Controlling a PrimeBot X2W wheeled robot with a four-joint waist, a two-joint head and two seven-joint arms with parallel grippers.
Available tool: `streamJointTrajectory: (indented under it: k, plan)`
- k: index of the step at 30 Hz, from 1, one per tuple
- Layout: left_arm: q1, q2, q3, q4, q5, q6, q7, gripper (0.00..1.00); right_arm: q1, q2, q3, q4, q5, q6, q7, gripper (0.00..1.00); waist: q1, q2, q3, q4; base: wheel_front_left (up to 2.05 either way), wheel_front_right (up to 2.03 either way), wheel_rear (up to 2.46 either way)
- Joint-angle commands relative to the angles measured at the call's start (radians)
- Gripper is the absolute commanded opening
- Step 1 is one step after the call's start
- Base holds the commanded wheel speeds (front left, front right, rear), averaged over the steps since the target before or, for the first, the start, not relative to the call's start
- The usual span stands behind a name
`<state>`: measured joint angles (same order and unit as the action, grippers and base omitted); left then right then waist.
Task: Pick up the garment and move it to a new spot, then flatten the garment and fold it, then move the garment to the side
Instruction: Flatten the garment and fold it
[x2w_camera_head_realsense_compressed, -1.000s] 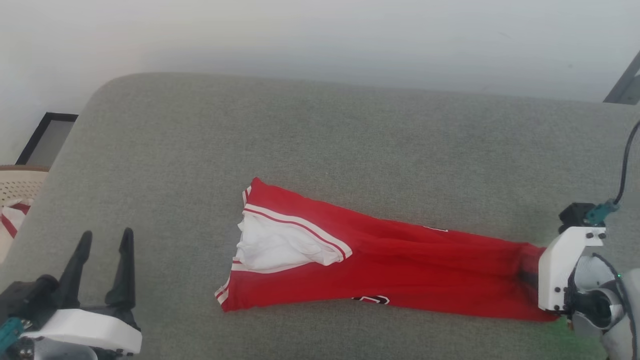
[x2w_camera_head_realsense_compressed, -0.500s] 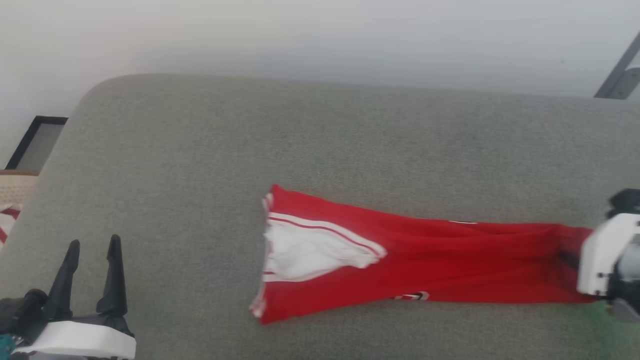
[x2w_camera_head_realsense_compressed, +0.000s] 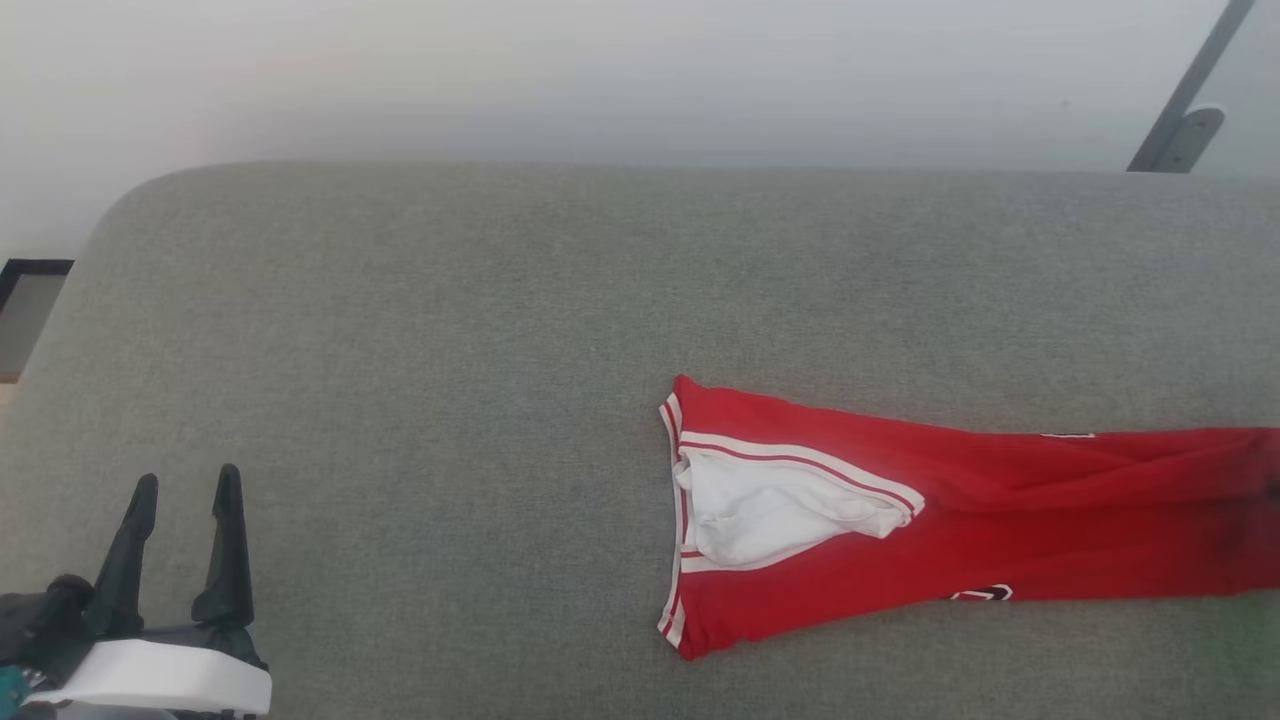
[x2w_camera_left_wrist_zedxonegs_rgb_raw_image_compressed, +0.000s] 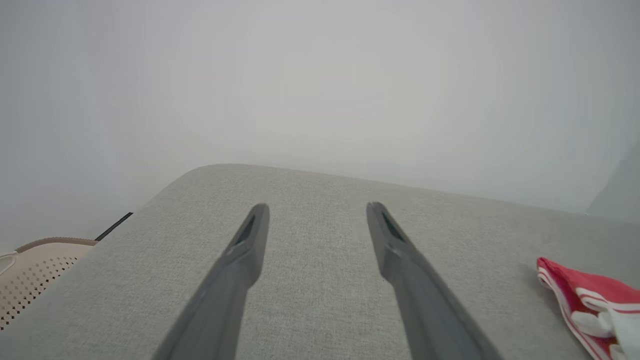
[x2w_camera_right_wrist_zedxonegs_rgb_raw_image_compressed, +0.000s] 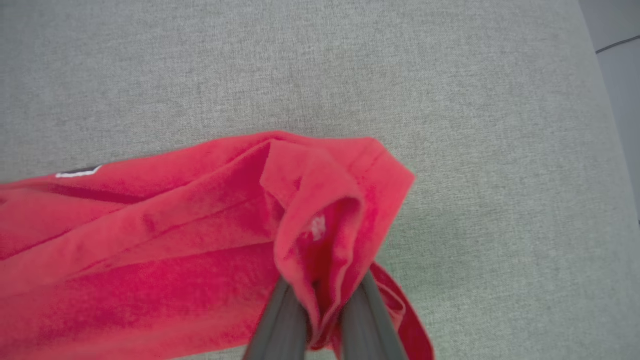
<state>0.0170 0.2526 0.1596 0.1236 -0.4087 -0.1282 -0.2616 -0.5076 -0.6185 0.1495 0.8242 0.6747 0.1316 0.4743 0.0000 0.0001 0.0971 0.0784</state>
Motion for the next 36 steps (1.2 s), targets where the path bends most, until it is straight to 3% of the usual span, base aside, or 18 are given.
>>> streamJointTrajectory:
  k: [1, 11, 19, 28, 36]
  plan:
    - [0.002, 0.004, 0.0, -0.004, -0.005, -0.003, -0.004, 1.0, -0.005, 0.009, 0.013, -0.021, 0.002, -0.002, 0.002, 0.0, 0.0, -0.0001, -0.003, -0.006, 0.0, 0.0, 0.0]
    - [0.02, 0.007, -0.004, -0.013, -0.007, -0.003, -0.004, 1.0, 0.08, 0.067, 0.102, -0.344, 0.158, -0.001, 0.064, 0.0, 0.0, -0.0001, -0.02, -0.013, 0.0, 0.0, 0.0]
    - [0.008, 0.007, -0.033, -0.005, -0.008, -0.003, -0.004, 1.0, 0.111, 0.151, 0.19, -0.494, 0.155, -0.001, 0.078, 0.0, 0.0, -0.0001, -0.035, 0.02, 0.0, 0.0, 0.0]
    - [-0.018, 0.01, -0.075, 0.015, -0.013, -0.003, -0.004, 1.0, 0.074, 0.301, 0.291, -0.47, 0.108, -0.001, 0.049, 0.0, 0.0, -0.0001, -0.049, 0.082, 0.0, 0.0, 0.0]
    - [-0.035, 0.009, -0.094, 0.025, -0.024, -0.003, -0.004, 1.0, 0.011, 0.381, 0.352, -0.34, 0.052, -0.001, -0.008, 0.0, 0.0, -0.0001, -0.052, 0.13, 0.0, 0.0, 0.0]
